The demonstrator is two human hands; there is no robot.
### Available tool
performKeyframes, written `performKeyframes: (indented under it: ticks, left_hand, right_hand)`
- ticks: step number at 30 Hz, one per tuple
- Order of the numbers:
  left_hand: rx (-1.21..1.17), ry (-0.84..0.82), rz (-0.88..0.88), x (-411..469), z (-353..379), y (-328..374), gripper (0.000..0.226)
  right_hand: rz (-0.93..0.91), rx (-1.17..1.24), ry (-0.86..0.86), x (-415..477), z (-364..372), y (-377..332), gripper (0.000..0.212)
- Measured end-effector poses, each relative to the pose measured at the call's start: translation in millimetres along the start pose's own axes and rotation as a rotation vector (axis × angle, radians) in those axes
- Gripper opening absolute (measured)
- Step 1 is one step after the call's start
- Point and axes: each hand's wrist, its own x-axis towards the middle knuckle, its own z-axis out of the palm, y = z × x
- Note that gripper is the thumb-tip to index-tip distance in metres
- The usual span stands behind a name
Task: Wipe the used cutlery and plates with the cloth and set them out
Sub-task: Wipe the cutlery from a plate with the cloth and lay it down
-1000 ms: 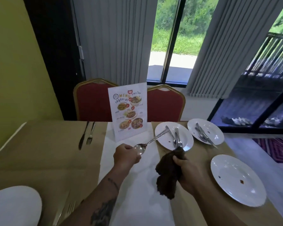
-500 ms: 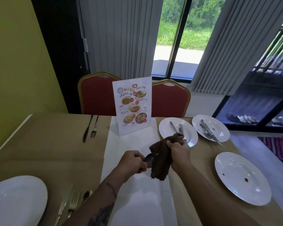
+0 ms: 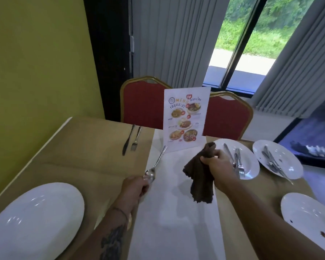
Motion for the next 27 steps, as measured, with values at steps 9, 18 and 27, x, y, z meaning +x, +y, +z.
performKeyframes:
  ticks: [9,18,27]
  left_hand:
    - [-0.248,0.136,-0.038,71,-6,15,0.024]
    - [-0.19,0.166,-0.074,103,12,61,0.013]
    - [-0.202,0.223,-0.094,123,31,76,0.015]
  right_hand:
    - [0.034,-0.302,-0.159,-9,7,35,0.017]
    - [0.103,-0.334,-0.069,-2,-15,59,0.018]
    - [0.131,-0.361,-0.039,-2,-31,70,0.017]
